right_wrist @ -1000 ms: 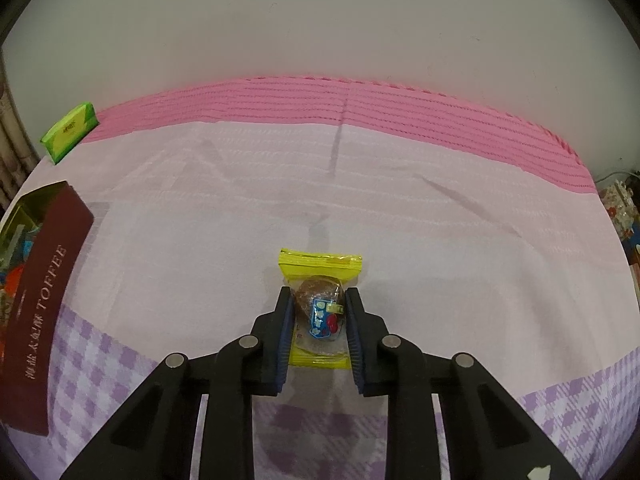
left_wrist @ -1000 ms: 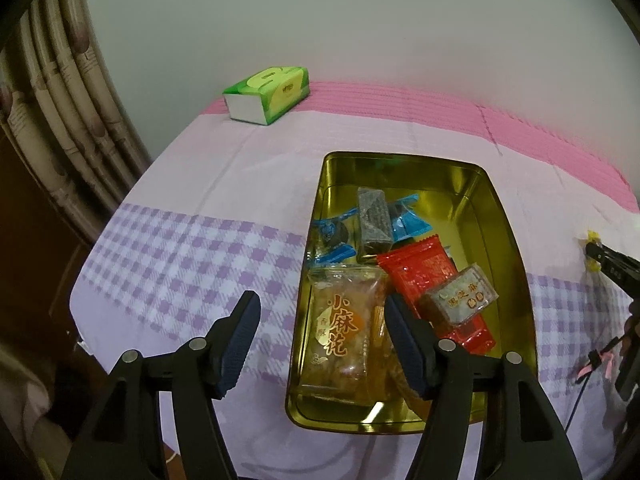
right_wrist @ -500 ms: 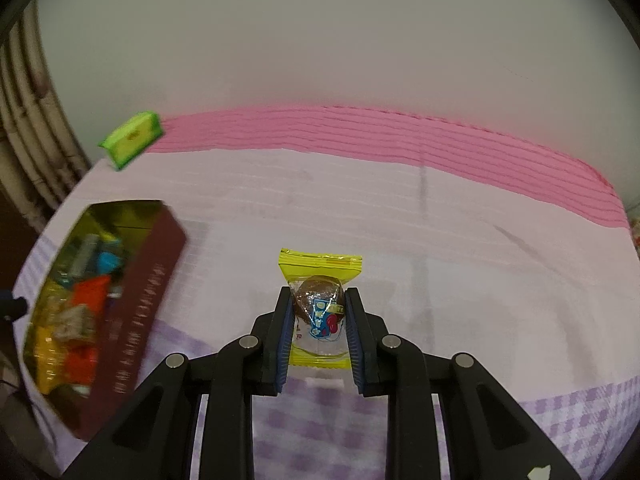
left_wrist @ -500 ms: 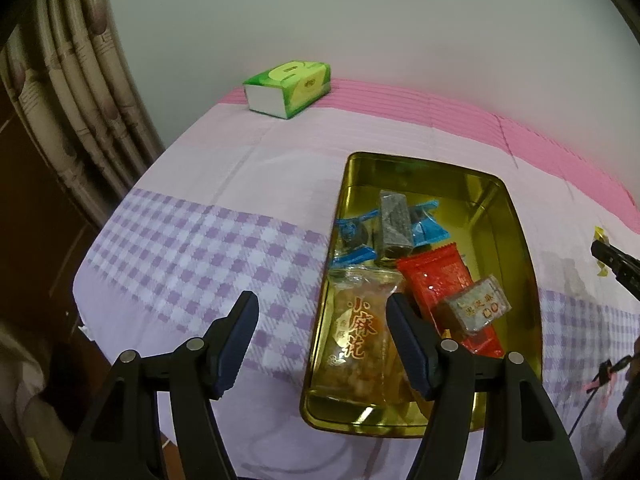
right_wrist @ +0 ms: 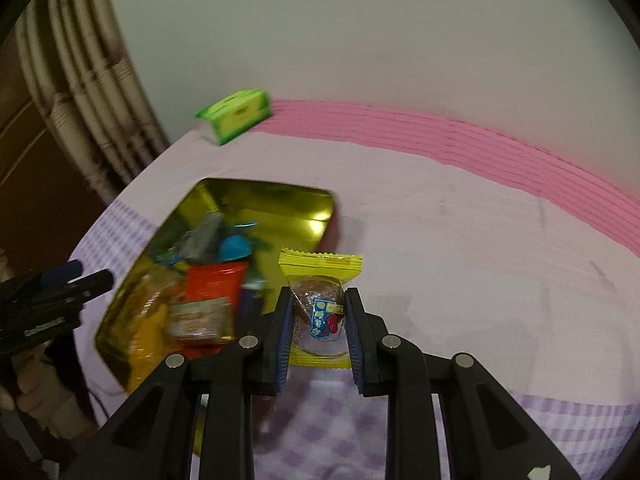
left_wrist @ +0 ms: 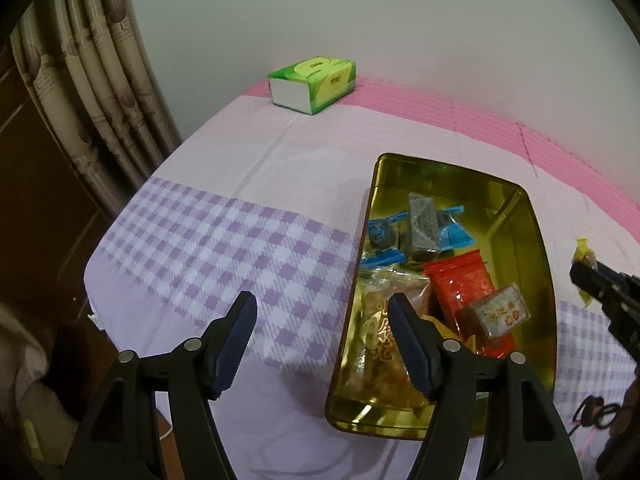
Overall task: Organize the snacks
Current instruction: 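Carry the yellow-wrapped candy into the gold tin and open the right tool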
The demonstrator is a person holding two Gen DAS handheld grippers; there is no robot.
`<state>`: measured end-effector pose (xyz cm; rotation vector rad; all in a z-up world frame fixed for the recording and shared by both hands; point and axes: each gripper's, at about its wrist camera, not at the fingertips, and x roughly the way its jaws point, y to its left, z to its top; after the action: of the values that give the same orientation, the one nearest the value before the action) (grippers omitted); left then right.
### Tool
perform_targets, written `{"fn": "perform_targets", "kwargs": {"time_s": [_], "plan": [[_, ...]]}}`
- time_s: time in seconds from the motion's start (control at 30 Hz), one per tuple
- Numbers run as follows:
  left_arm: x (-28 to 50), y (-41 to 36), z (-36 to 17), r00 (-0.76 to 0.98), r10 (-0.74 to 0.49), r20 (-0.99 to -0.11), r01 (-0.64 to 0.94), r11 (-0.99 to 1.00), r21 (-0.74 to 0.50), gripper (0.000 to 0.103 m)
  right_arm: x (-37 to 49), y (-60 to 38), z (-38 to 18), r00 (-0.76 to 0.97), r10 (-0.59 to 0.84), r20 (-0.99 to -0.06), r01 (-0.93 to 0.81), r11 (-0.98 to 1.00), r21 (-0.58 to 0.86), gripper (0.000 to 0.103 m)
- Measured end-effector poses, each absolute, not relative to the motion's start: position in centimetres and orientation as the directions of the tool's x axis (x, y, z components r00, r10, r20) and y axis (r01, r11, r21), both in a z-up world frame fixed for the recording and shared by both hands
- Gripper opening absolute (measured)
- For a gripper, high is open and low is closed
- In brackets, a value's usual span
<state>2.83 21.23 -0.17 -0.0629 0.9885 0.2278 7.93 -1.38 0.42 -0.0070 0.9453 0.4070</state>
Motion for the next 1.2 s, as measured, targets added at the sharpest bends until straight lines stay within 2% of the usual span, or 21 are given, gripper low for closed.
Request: {"fn": "perform_targets", "kwargs": {"time_s": [0.63,1.2], "plan": [[2.9,21.7,-0.4,0.513,0.168,-0.842,-0.235,0.971,0.05,0.069,6.3,4.5,-1.3,0.463,0.362,-0.809,-0.47,0.874,0.123,0.023],[2.8,21.6,-0.7,0.508,0.169,-0.844,-0.234,0.971,0.054,0.073,9.3,5.4,-2.2,0.482,0.324,-0.814,-0.423,0.9,0.108,0.026]]}}
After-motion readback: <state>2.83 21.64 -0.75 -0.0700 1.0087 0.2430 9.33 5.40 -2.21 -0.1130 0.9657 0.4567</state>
